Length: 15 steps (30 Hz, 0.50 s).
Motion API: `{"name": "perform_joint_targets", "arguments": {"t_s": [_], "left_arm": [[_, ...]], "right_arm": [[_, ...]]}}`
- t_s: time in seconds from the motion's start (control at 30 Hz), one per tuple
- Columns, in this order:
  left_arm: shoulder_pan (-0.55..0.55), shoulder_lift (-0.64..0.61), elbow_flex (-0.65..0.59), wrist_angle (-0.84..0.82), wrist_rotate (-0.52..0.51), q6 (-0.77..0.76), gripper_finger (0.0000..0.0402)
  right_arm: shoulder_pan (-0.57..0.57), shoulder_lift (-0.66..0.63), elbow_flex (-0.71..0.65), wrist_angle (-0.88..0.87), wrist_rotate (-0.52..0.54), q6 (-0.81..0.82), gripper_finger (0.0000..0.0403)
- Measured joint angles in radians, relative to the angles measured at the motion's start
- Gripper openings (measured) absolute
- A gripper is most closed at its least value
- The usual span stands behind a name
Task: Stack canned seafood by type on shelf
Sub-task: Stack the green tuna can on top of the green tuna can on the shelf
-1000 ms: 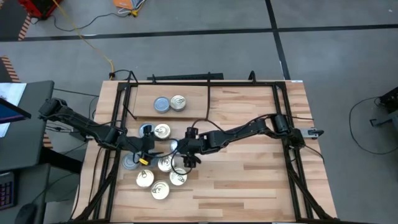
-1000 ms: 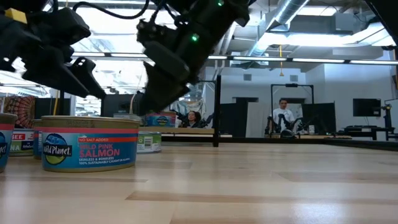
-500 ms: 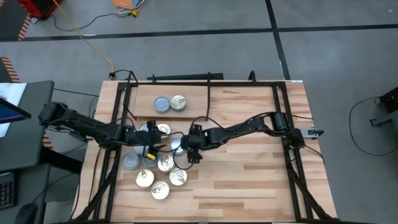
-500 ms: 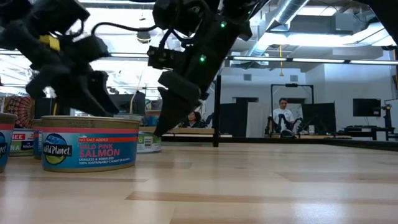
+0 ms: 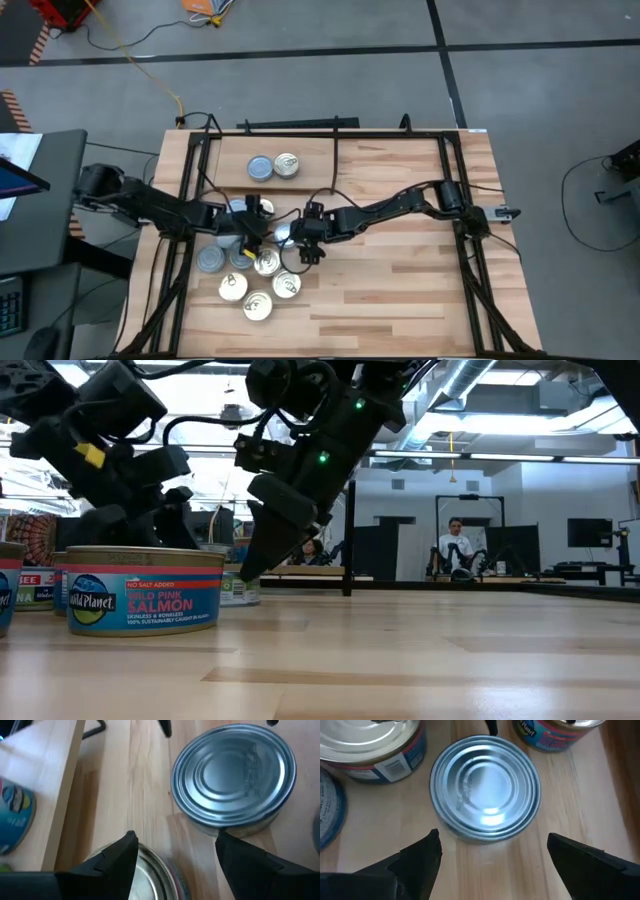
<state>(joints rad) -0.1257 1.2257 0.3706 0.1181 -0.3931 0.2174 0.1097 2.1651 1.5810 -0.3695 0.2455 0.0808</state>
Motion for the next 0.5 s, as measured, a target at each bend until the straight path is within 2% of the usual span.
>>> {"name": "perform_joint_targets", "arguments": {"t_s": [0.17,0.33,0.5], "left_arm": [[0.000,0.057,0.000,0.046,-0.005,0.022,0.0254],[-0.001,0.071,0.001,0.045,0.004,-0.023,0.0254],[-0.001,0.072,0.000,0.075,0.018,-0.002,0.0254]], "right_arm": [[-0.004,0.029,0.002,0.023,-0.001,0.000,0.0389],[-0.008,0.063,0.003,0.021,-0.015,0.034,0.0389],[-0.012,0.081,0.001,0.111,-0.036,0.050,0.0389]]}}
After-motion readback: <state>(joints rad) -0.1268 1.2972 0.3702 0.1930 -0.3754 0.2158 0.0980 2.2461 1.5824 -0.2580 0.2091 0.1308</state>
